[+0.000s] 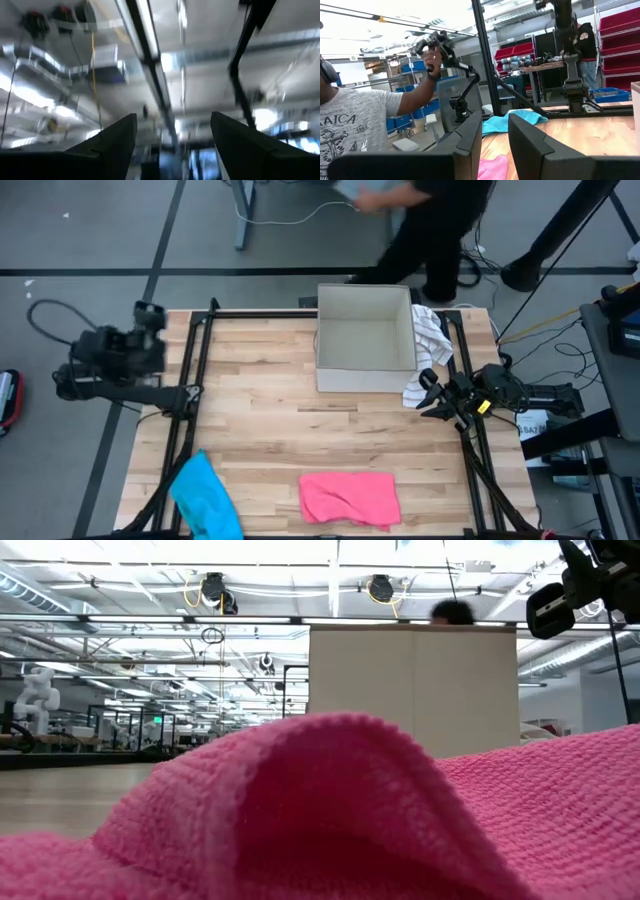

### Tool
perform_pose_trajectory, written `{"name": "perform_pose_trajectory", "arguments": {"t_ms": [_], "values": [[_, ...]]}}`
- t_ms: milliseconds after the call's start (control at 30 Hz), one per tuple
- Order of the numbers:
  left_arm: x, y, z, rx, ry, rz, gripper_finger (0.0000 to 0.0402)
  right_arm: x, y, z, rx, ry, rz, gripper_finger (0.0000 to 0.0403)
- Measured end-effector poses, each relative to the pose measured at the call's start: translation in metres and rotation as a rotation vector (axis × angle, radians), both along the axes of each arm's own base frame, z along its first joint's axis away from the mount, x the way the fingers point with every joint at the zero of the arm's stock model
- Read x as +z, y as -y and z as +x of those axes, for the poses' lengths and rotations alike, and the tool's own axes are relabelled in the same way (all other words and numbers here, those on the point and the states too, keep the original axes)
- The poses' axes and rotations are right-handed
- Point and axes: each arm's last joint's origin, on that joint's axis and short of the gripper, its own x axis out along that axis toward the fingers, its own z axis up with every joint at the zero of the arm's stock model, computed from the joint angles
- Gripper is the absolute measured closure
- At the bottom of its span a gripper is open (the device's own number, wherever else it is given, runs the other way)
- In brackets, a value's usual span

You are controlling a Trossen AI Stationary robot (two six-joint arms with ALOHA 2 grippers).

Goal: Fold towel
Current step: Fold the pink microfiber towel

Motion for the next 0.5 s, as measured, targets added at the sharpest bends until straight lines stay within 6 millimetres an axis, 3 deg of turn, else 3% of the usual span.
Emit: {"name": "perform_pose_trajectory", "arguments": {"t_ms": [100,200,500], "values": [[0.013,-0.001,0.023,0.057,-0.221,-0.031,0.0140,0.000,0.000,0.000,0.001,0.000,0.000,0.0321],[0.008,-0.002,0.049,0.130,-0.445,-0.053,0.0140,0.000,0.000,0.000,0.000,-0.001,0.000,0.0321],[-0.046,0.000,0.106,0.178,-0.991,-0.086,0.0140,0.000,0.000,0.000,0.000,-0.002,0.000,0.0321]]}}
